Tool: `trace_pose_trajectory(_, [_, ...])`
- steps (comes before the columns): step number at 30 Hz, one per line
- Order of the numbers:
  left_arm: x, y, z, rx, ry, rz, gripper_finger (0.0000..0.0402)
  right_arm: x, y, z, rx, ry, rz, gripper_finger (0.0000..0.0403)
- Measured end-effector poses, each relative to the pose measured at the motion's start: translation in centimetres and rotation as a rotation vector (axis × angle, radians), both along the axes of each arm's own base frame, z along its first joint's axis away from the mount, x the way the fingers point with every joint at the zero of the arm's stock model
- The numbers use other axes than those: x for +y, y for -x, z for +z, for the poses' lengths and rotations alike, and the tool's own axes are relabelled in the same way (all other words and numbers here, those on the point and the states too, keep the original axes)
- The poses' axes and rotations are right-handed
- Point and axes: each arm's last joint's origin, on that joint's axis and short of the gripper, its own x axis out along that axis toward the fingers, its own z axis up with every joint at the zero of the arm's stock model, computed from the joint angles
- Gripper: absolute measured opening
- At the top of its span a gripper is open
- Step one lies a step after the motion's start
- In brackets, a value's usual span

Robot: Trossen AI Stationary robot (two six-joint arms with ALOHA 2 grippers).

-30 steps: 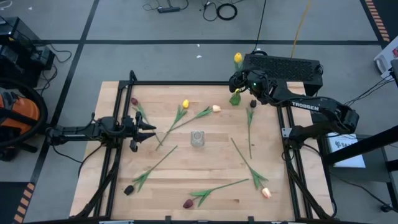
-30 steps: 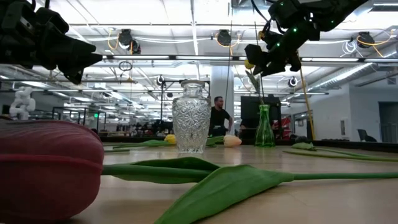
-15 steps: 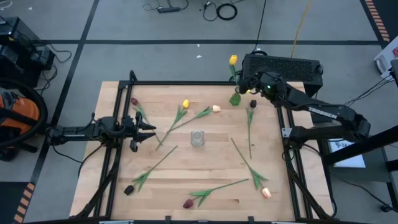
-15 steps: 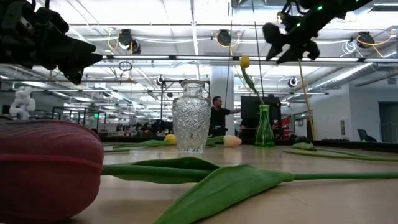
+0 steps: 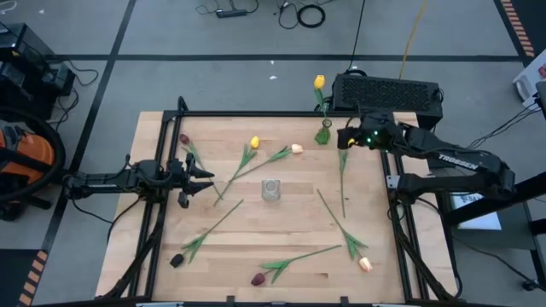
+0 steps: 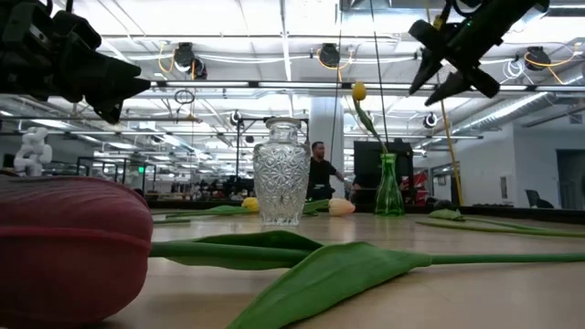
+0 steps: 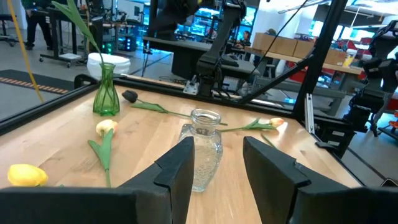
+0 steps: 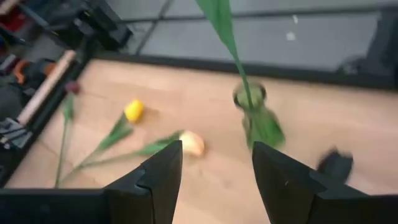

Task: Sort flowers into vase by color
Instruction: Put the top dark red tulip into the transparent vase

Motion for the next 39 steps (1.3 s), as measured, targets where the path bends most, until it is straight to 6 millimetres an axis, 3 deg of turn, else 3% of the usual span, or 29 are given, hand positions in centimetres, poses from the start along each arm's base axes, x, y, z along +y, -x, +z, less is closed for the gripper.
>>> trace_pose_trajectory(6, [0.0,0.0,0.0,0.000,0.000,0.000,0.0146,1.2,-0.1,-1.0,0.036,-0.126,-0.029,0.0187])
trace_pose_trajectory(16, [0.1,0.0,0.1,-0.014,0.003,0.051,0.0146,2.6,-1.2,-1.6,0.030,-0.190,-0.010,0.0187])
trace_pose_trajectory(22, [0.1,0.0,0.1,-0.015,0.133,0.026,0.0146,3.2,-2.1,-2.3,0.040,-0.232,-0.018,0.0187])
trace_pose_trajectory(29, [0.1,0.0,0.2,-0.028,0.134,0.049,0.0146,3.9,-3.5,-3.5,0.077,-0.281,-0.035,0.0187])
trace_pose_trajectory(35, [0.3,0.3,2.0,-0.143,0.265,0.074,0.0146,4.7,-4.0,-4.0,0.074,-0.327,-0.046,0.0187])
trace_pose_trajectory(39, [0.3,0.8,3.6,-0.172,0.259,0.080,0.0146,5.2,-4.1,-4.0,0.064,-0.342,-0.041,0.0187])
